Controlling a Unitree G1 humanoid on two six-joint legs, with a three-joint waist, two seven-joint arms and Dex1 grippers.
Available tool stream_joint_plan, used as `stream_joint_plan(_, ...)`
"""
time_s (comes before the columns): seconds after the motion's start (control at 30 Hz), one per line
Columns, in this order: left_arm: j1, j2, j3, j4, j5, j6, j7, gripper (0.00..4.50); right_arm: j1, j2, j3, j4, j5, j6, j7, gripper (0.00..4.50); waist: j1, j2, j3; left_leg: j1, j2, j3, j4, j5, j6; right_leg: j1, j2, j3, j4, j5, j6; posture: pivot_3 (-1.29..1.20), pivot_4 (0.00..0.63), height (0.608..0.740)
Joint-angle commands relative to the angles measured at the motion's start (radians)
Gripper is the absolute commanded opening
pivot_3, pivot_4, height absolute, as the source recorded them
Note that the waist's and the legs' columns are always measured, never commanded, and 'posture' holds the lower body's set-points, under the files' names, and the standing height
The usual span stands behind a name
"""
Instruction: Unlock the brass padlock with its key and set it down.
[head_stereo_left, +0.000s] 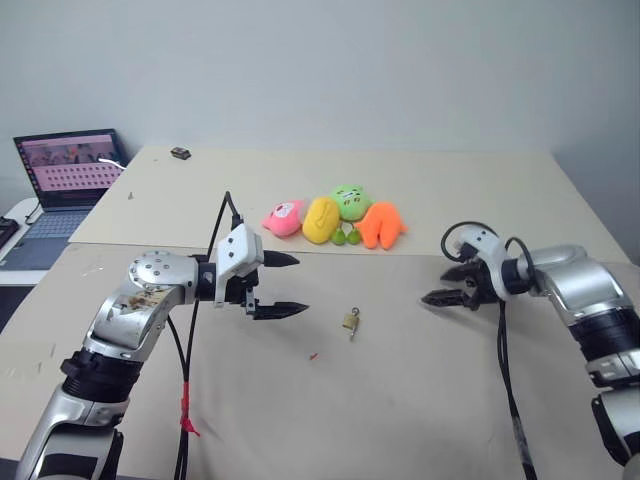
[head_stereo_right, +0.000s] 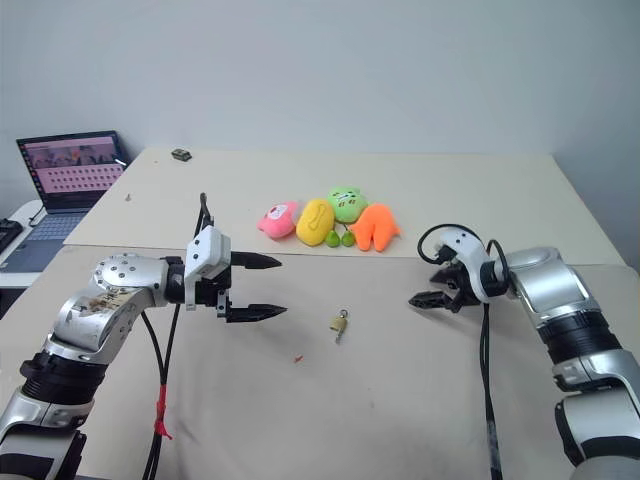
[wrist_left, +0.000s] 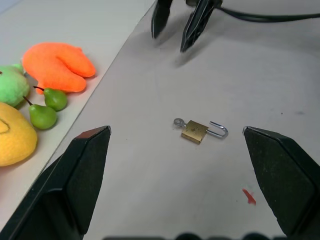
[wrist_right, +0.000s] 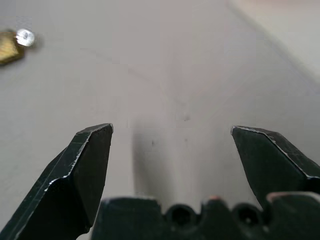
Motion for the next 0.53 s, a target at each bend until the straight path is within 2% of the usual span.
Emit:
stream_joint_plan(0.03,0.029,0.005,0.051,-0.043,-0.012,-0.005,0.032,4.5,0.058,-0.044,-0.083,-0.215,-0.025,-0.172,0.01,4.49,-0.003,0.0,0.0,0.001,0.0,-0.001,-0.001,0.0,0.001,0.0,0.0,0.0,0.0,0.0,0.001,0.0,0.15,0.64)
stream_joint_plan(0.1,0.04,-0.007,0.081,-0.068,-0.047,0.018,0.052,4.5,0.112,-0.05,-0.114,-0.31,-0.032,-0.233,-0.002,4.49,-0.002,-0.001,0.001,0.007,0.001,-0.001,-0.001,-0.001,0.001,0.001,0.002,-0.002,0.002,-0.001,0.002,0.0,0.15,0.64)
stream_joint_plan(0.2,0.029,-0.025,0.123,-0.083,-0.086,0.039,0.084,4.5,0.207,-0.04,-0.175,-0.443,-0.018,-0.283,-0.032,4.49,0.002,-0.002,0.001,0.006,0.002,-0.001,-0.001,-0.001,0.002,0.001,0.001,-0.002,0.002,-0.002,0.003,0.0,0.15,0.64)
stream_joint_plan(0.33,0.015,-0.028,0.165,-0.104,-0.131,0.086,0.118,4.5,0.286,-0.007,-0.246,-0.55,0.065,-0.203,-0.072,4.49,0.001,-0.004,0.003,0.006,0.0,-0.001,0.0,0.001,-0.001,0.003,-0.002,-0.001,0.001,-0.002,0.003,0.0,0.15,0.64)
stream_joint_plan(0.53,0.013,-0.004,0.183,-0.121,-0.143,0.106,0.13,4.5,0.293,0.011,-0.283,-0.585,0.094,-0.146,-0.112,4.49,-0.003,-0.006,0.004,0.008,-0.002,0.002,0.0,0.003,-0.005,0.004,-0.007,-0.001,-0.001,-0.002,0.002,0.0,0.15,0.64)
